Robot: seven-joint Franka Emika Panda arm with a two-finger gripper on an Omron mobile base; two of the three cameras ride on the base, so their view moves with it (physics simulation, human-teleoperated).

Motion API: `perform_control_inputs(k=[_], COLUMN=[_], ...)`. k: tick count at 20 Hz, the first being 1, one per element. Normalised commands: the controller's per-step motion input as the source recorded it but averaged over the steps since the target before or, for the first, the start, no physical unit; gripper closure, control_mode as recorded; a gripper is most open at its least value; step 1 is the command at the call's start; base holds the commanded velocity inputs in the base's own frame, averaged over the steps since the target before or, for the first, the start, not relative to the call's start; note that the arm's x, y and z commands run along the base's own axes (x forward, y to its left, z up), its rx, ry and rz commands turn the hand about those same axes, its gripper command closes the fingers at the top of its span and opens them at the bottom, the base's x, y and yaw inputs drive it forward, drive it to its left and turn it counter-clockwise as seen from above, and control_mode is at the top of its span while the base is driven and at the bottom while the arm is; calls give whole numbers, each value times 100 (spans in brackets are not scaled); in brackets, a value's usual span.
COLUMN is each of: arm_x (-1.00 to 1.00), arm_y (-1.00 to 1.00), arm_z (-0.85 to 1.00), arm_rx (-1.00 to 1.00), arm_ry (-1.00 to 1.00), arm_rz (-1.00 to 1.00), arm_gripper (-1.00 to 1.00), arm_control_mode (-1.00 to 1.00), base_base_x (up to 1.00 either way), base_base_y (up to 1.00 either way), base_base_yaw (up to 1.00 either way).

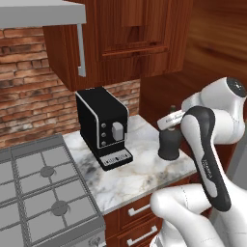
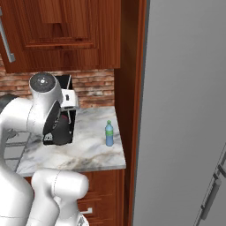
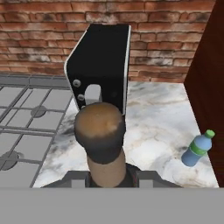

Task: Place the drinks on the dining counter in a tight cluster.

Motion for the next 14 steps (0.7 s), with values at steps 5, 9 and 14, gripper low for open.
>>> perform_control_inputs(k=[5,9,14], arm_x=[0,-1,0], arm_y=[0,0,0], arm_z=[0,0,0], arm_rx=[0,0,0], arm_ry=[0,0,0], arm_rz=[0,0,0], arm_gripper=[100,100,100], arm_control_mode=[-100,100,100], base_base_x=[0,-56,-100], base_base_y=[0,-10,-1], base_base_yaw=[0,-7,-53])
